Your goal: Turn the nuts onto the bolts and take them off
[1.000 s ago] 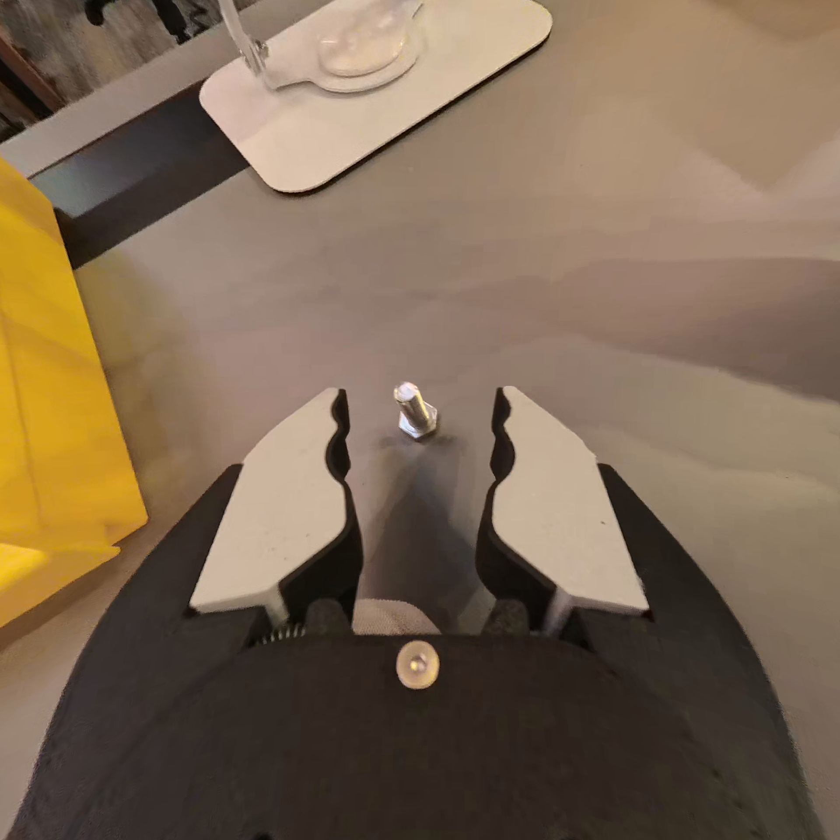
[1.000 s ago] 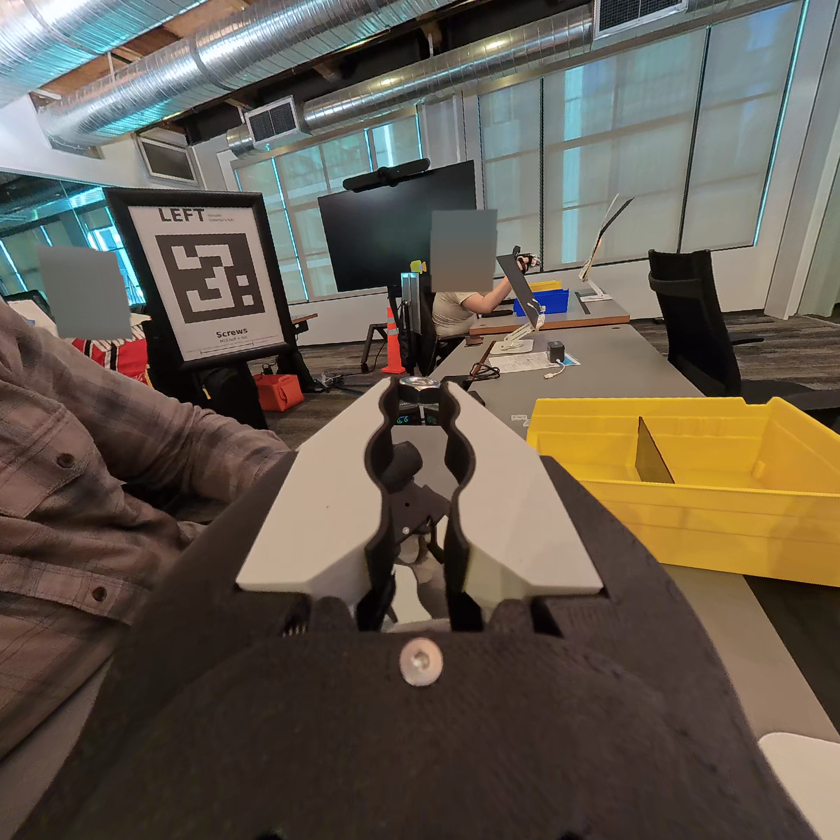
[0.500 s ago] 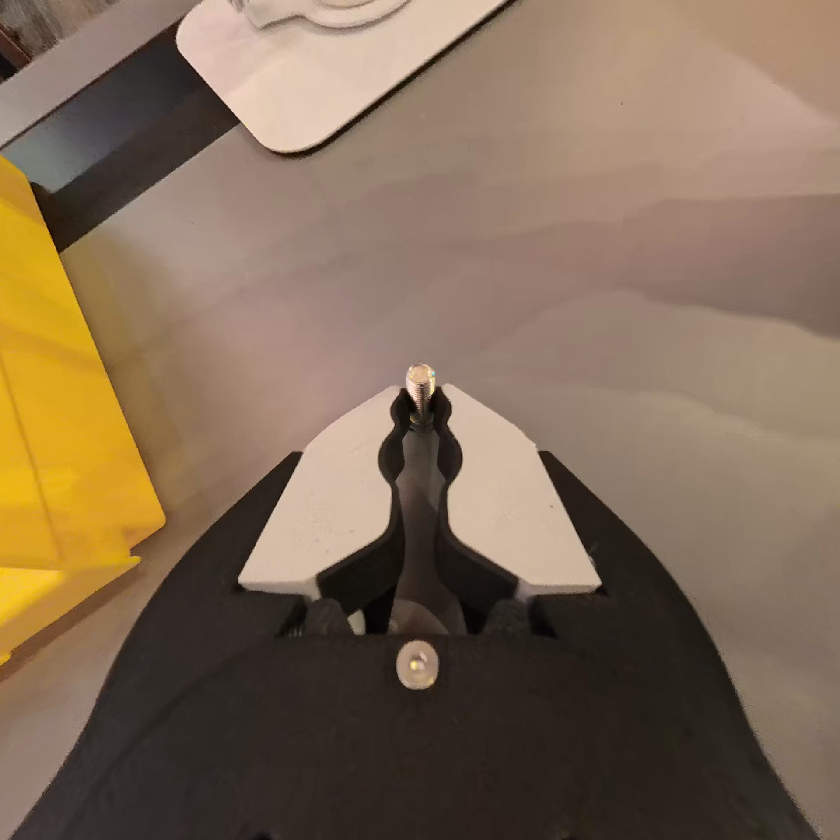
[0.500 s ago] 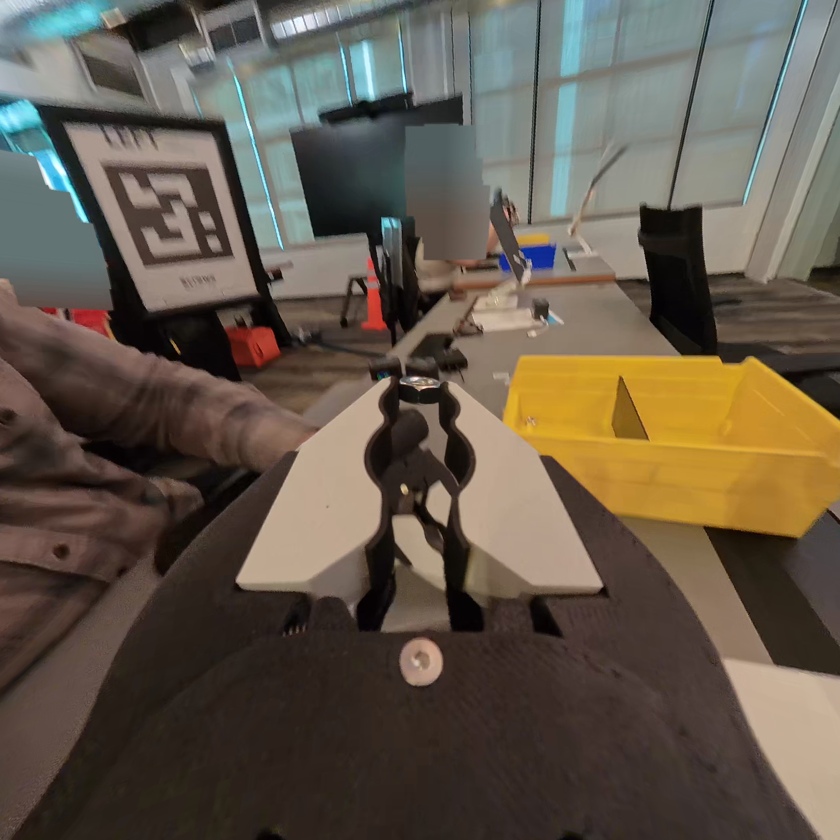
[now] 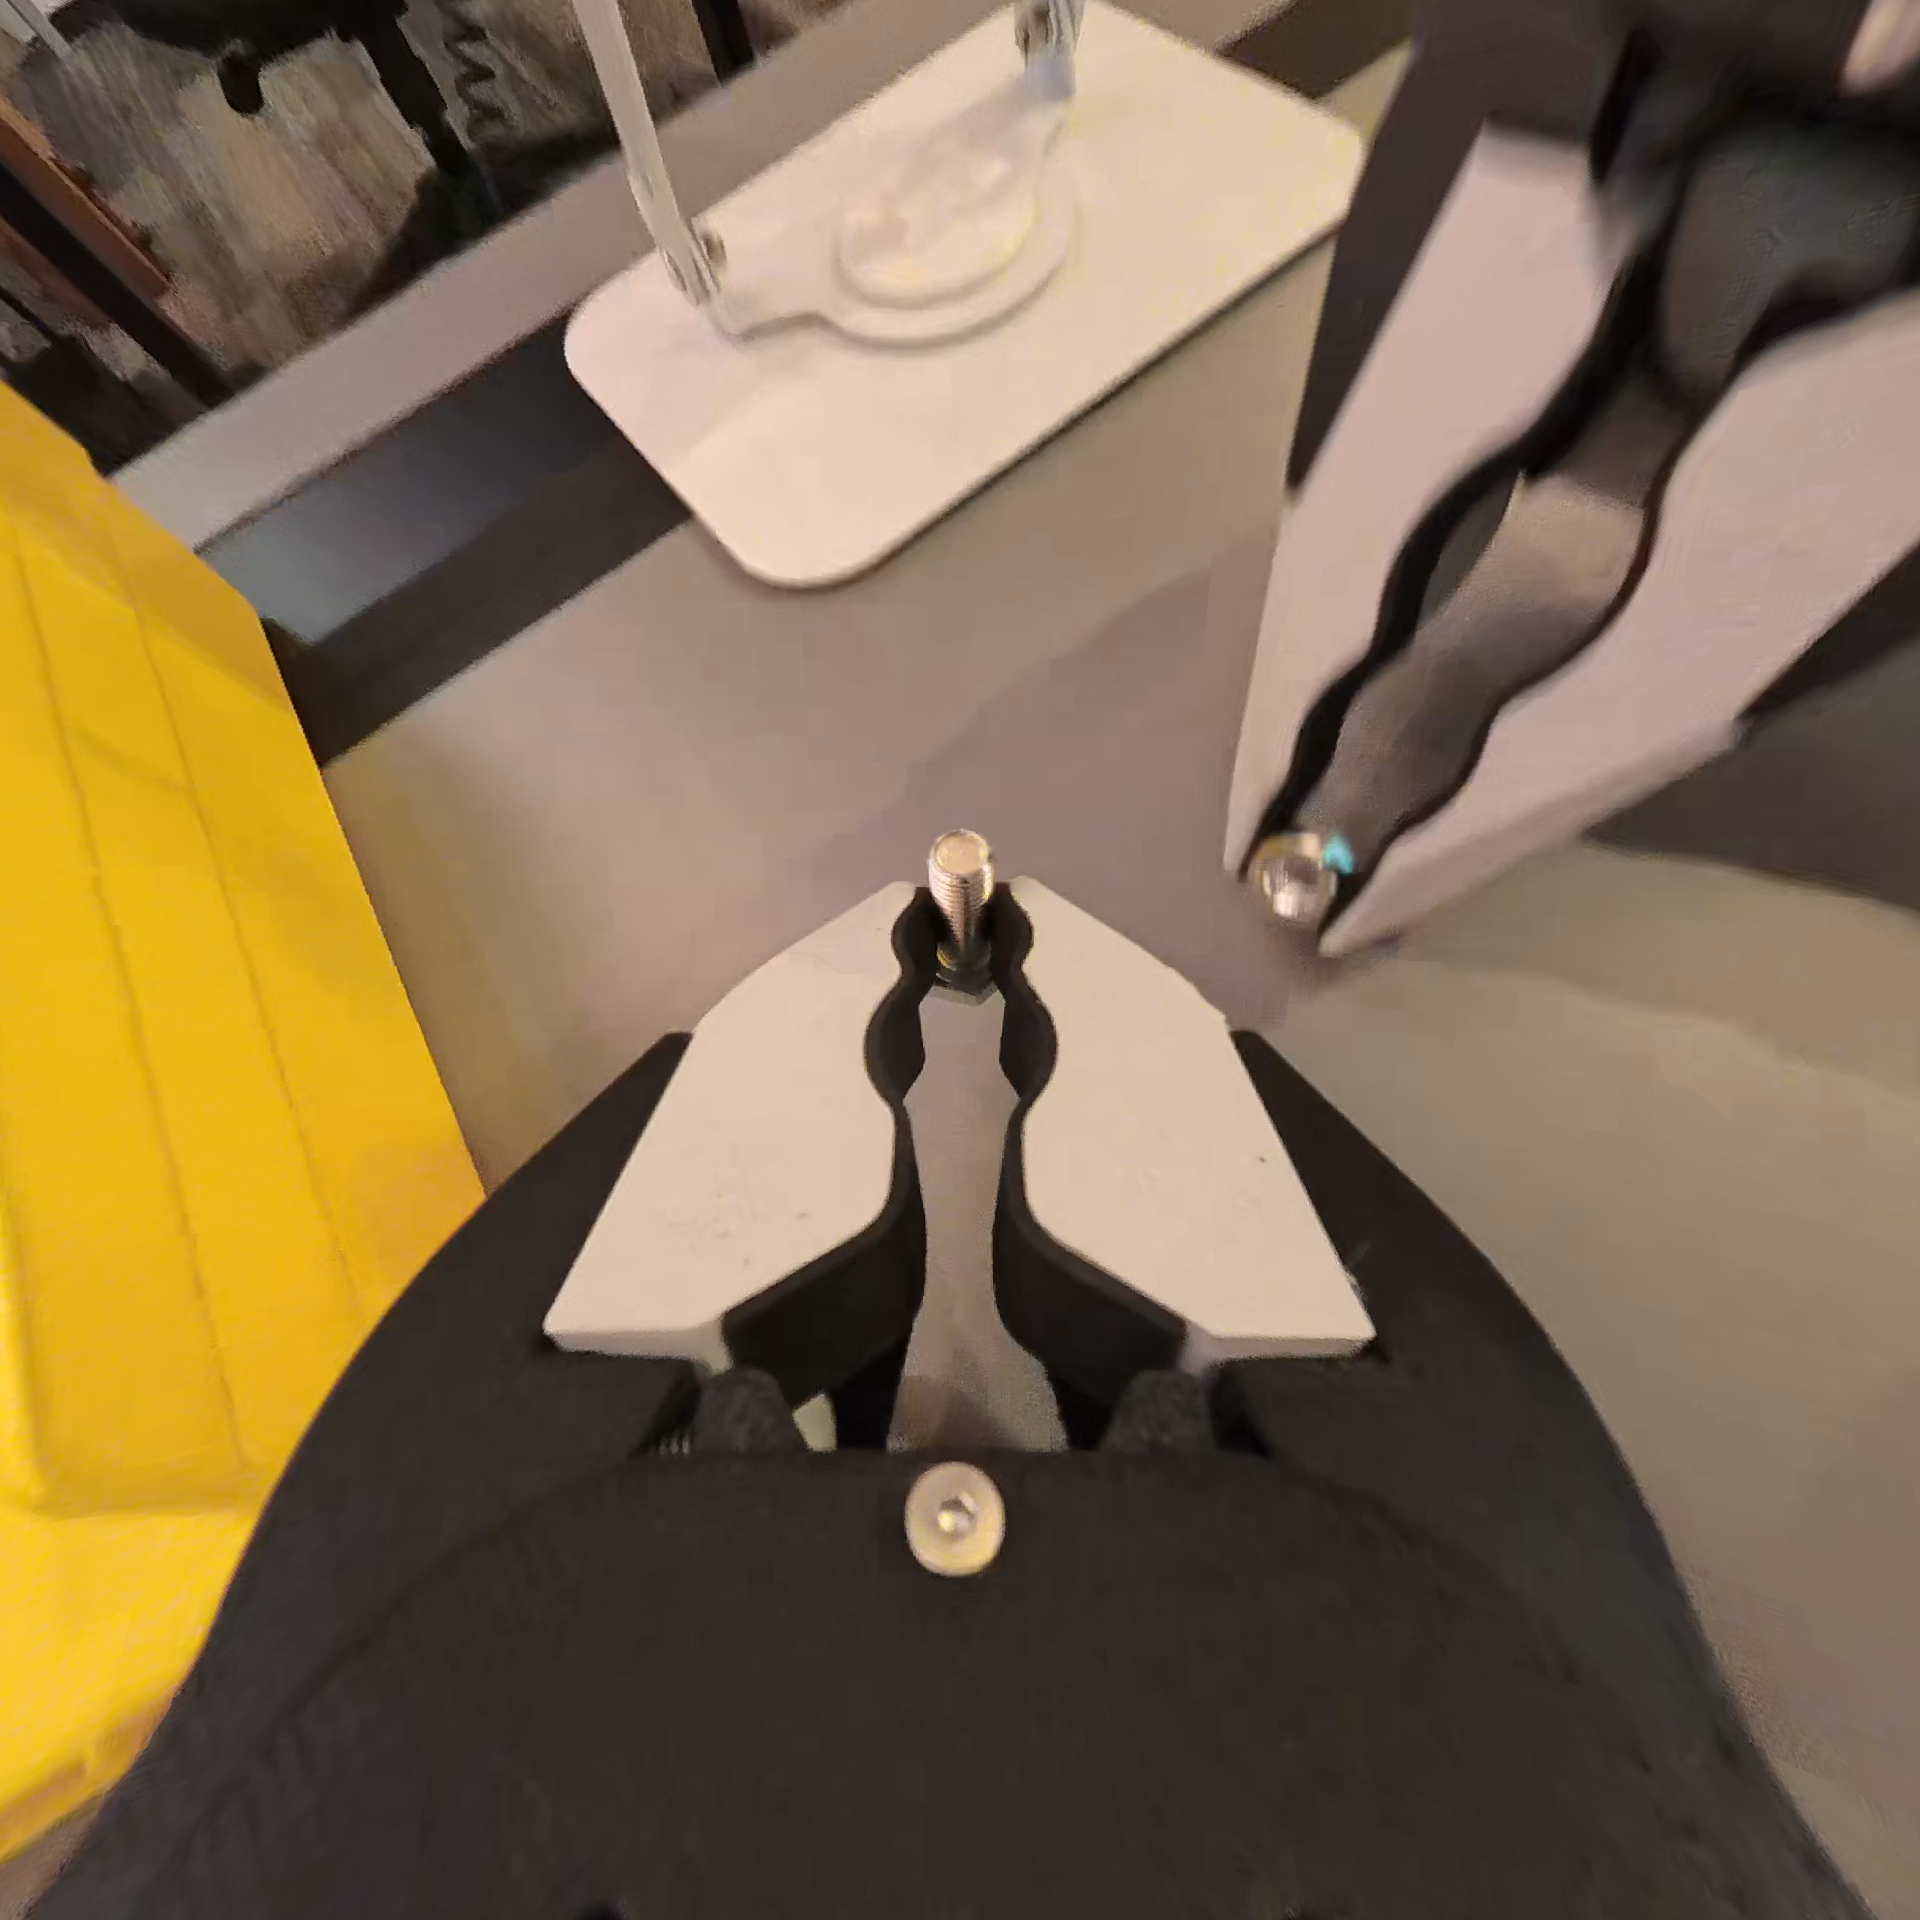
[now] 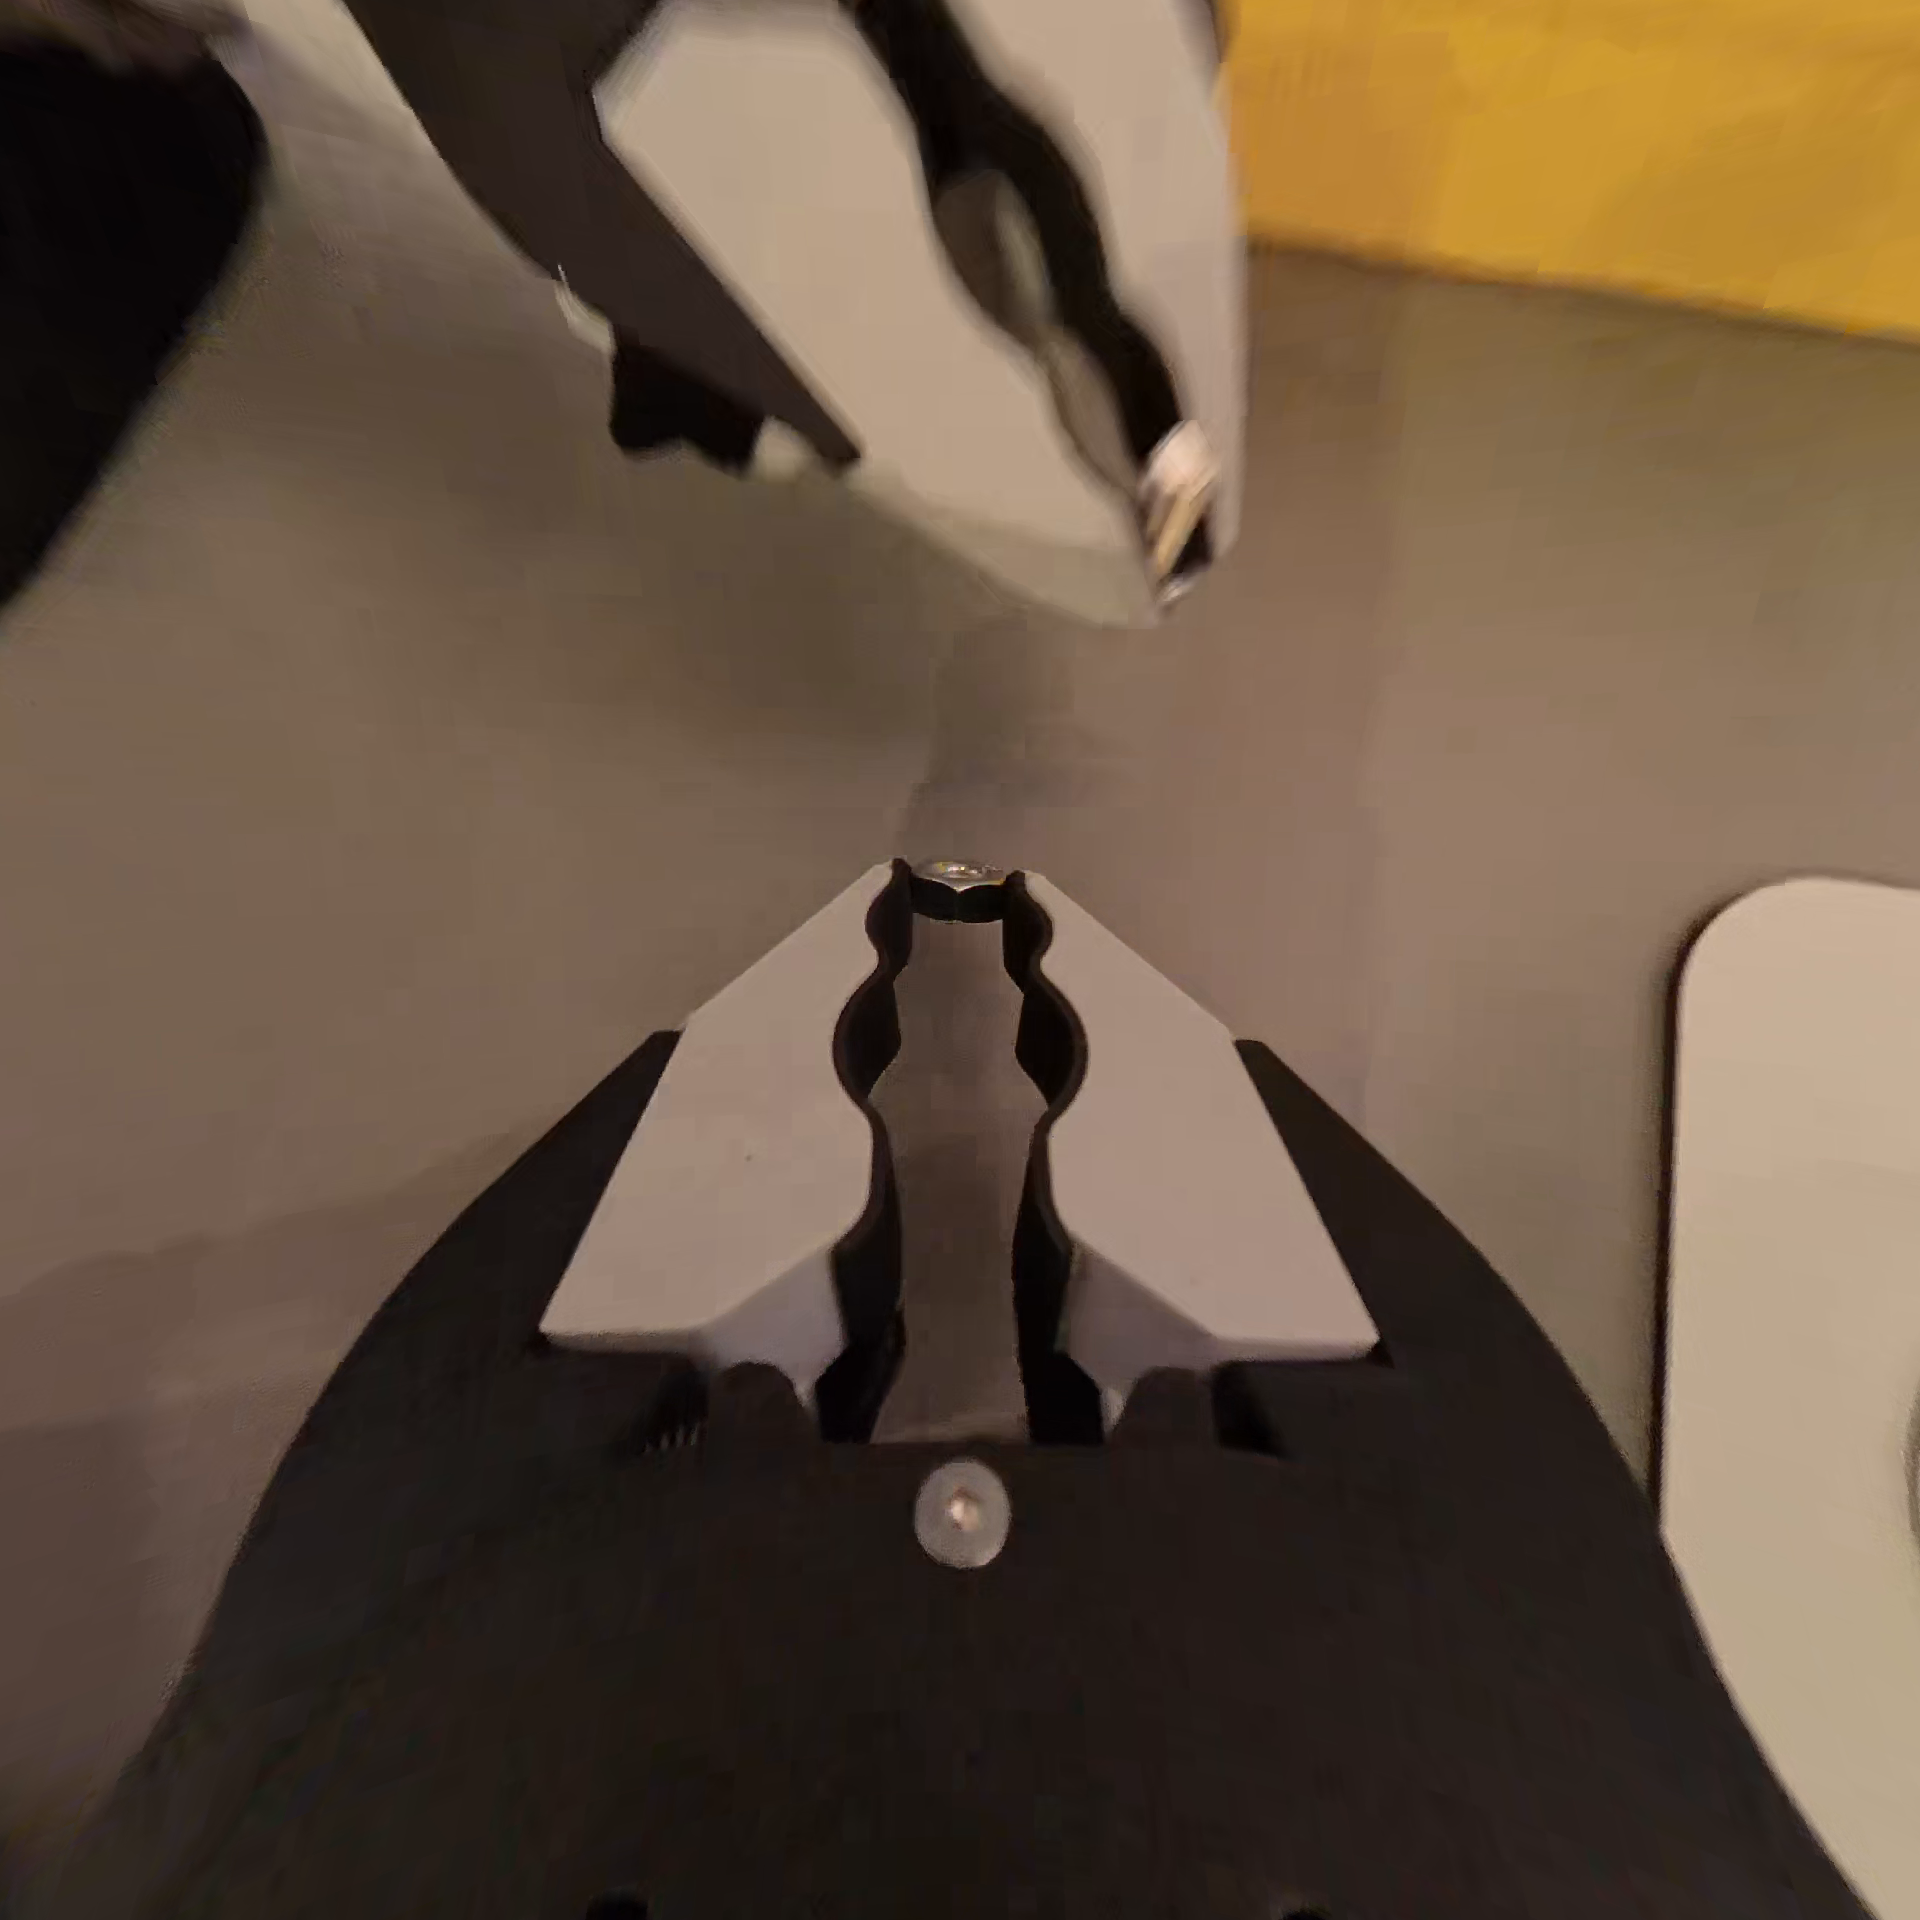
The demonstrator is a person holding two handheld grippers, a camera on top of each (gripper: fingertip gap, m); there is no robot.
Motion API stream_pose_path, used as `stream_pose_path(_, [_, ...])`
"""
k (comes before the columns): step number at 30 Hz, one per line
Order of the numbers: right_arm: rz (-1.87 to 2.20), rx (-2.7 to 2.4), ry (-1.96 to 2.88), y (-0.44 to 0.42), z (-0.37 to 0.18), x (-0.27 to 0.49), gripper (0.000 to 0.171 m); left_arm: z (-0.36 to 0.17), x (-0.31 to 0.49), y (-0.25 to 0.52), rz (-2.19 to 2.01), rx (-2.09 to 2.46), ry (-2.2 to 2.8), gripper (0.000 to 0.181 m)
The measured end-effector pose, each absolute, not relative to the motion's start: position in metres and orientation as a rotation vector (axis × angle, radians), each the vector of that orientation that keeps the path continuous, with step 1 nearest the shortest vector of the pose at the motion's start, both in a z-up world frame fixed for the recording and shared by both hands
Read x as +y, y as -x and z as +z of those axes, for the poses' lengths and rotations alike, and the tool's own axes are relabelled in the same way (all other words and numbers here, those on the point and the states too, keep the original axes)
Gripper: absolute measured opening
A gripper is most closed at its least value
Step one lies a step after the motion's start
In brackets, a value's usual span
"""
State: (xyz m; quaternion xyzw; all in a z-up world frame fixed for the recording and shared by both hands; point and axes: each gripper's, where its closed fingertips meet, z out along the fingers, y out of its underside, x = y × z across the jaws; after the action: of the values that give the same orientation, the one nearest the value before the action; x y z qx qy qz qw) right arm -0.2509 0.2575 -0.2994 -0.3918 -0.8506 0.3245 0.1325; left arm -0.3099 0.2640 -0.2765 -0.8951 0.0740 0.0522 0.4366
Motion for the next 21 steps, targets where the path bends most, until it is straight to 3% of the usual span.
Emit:
stream_pose_path(1, [0.891, -2.497, 1.147, 0.249, -0.308, 0.260, 0.016, -0.271, 0.273, 0.309, 0.125, 0.190, 2.209, 0.010])
stream_pose_path(10, [0.902, -2.563, 1.113, 0.239, -0.318, 0.255, 0.016, -0.253, 0.342, 0.319, 0.161, 0.142, 2.105, 0.010])
stream_pose_path(21, [0.835, -2.622, 1.082, 0.229, -0.318, 0.254, 0.021, -0.266, 0.335, 0.325, 0.180, 0.146, 2.092, 0.010])
